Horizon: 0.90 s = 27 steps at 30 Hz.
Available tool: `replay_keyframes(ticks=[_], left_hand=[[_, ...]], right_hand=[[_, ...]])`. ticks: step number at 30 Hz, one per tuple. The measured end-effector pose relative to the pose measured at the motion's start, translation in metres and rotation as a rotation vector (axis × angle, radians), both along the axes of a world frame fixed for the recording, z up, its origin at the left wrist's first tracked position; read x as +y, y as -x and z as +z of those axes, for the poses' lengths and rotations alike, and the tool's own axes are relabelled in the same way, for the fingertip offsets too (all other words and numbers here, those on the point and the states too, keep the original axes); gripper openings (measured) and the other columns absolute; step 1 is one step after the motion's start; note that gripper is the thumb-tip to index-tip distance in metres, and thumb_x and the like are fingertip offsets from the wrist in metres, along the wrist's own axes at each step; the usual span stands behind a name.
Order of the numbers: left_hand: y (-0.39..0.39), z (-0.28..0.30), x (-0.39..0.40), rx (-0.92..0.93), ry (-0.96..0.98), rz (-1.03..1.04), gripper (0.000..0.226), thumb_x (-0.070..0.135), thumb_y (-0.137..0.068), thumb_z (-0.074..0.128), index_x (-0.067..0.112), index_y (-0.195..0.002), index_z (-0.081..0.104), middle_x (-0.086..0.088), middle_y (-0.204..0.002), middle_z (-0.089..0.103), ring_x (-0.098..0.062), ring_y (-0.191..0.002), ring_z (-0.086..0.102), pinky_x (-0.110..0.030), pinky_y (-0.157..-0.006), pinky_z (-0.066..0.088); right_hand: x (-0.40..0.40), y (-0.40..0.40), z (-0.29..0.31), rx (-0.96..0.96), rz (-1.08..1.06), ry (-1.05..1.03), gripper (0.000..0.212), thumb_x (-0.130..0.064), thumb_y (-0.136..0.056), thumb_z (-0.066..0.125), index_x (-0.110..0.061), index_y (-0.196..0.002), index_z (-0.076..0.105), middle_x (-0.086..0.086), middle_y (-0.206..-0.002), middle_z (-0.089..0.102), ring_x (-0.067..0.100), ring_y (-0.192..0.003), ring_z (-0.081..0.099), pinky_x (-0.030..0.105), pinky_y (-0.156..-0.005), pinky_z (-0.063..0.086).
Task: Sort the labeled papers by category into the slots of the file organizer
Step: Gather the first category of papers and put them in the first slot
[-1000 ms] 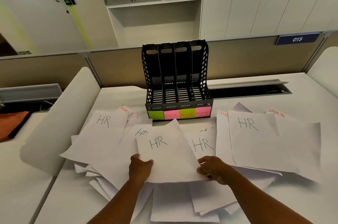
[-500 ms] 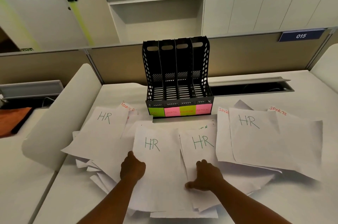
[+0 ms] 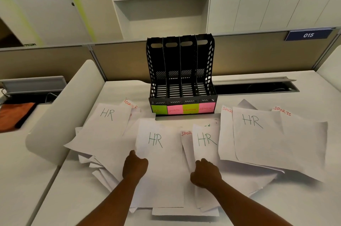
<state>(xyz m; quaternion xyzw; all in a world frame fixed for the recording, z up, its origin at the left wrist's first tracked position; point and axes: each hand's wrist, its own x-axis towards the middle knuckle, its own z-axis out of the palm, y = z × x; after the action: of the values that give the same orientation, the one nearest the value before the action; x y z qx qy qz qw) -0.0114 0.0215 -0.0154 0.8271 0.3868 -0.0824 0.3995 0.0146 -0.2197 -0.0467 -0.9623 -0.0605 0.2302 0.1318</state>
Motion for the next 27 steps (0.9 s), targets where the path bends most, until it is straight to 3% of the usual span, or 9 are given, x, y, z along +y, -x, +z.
replay_keyframes(ticks=[5, 9, 12, 16, 19, 24, 27], left_hand=[[0.002, 0.002, -0.004, -0.044, 0.061, 0.023, 0.059, 0.007, -0.082, 0.051, 0.010, -0.140, 0.041, -0.011, -0.135, 0.055, -0.033, -0.118, 0.054, -0.039, -0.098, 0.047], [0.003, 0.006, -0.008, -0.087, 0.068, 0.030, 0.066, 0.010, -0.084, 0.052, 0.012, -0.147, 0.032, -0.011, -0.144, 0.047, -0.033, -0.123, 0.050, -0.037, -0.095, 0.044], [0.004, 0.006, -0.010, -0.174, 0.122, 0.014, 0.058, 0.010, -0.088, 0.053, 0.010, -0.144, 0.037, -0.012, -0.139, 0.051, -0.032, -0.116, 0.053, -0.035, -0.090, 0.044], [0.002, 0.008, -0.017, -0.255, 0.260, -0.011, 0.044, 0.014, -0.092, 0.056, 0.013, -0.135, 0.047, -0.011, -0.124, 0.061, -0.027, -0.102, 0.059, -0.038, -0.085, 0.052], [0.000, 0.011, -0.019, -0.303, 0.328, -0.013, 0.032, 0.019, -0.092, 0.058, 0.019, -0.123, 0.054, -0.009, -0.111, 0.064, -0.028, -0.095, 0.063, -0.046, -0.084, 0.057], [-0.001, 0.016, -0.020, -0.365, 0.452, -0.004, 0.019, 0.034, -0.097, 0.052, 0.031, -0.115, 0.056, -0.001, -0.109, 0.067, -0.023, -0.092, 0.066, -0.031, -0.068, 0.057], [0.002, 0.018, -0.020, -0.366, 0.489, -0.054, 0.035, 0.052, -0.087, 0.058, 0.037, -0.119, 0.054, 0.009, -0.109, 0.067, -0.019, -0.096, 0.066, -0.026, -0.069, 0.058]], right_hand=[[-0.001, -0.006, 0.008, -0.051, -0.270, -0.256, 0.015, -0.027, -0.081, 0.053, -0.013, -0.085, 0.053, -0.005, -0.078, 0.055, 0.013, -0.073, 0.059, 0.022, -0.066, 0.048], [0.002, -0.014, 0.022, -0.212, -0.355, -0.481, 0.021, -0.030, -0.079, 0.058, -0.012, -0.074, 0.047, -0.002, -0.067, 0.057, 0.008, -0.056, 0.053, 0.024, -0.047, 0.043], [0.012, -0.016, 0.030, -0.230, -0.224, -0.625, 0.022, -0.028, -0.082, 0.059, -0.007, -0.078, 0.052, 0.007, -0.078, 0.059, 0.018, -0.067, 0.055, 0.038, -0.064, 0.052], [0.040, -0.011, 0.037, -0.160, -0.029, -0.758, 0.018, -0.030, -0.082, 0.060, -0.013, -0.078, 0.058, -0.006, -0.102, 0.058, 0.007, -0.087, 0.056, 0.028, -0.080, 0.051], [0.060, -0.007, 0.036, -0.139, 0.112, -0.757, 0.017, -0.029, -0.087, 0.059, -0.013, -0.083, 0.061, -0.006, -0.121, 0.059, 0.009, -0.107, 0.055, 0.026, -0.093, 0.048], [0.073, -0.004, 0.040, -0.103, 0.140, -0.749, 0.028, -0.038, -0.094, 0.054, -0.016, -0.108, 0.064, -0.006, -0.139, 0.053, 0.011, -0.128, 0.046, 0.031, -0.108, 0.040], [0.075, -0.002, 0.044, -0.043, 0.148, -0.740, 0.039, -0.042, -0.096, 0.049, -0.020, -0.127, 0.058, -0.003, -0.136, 0.057, 0.016, -0.125, 0.051, 0.038, -0.108, 0.041]])
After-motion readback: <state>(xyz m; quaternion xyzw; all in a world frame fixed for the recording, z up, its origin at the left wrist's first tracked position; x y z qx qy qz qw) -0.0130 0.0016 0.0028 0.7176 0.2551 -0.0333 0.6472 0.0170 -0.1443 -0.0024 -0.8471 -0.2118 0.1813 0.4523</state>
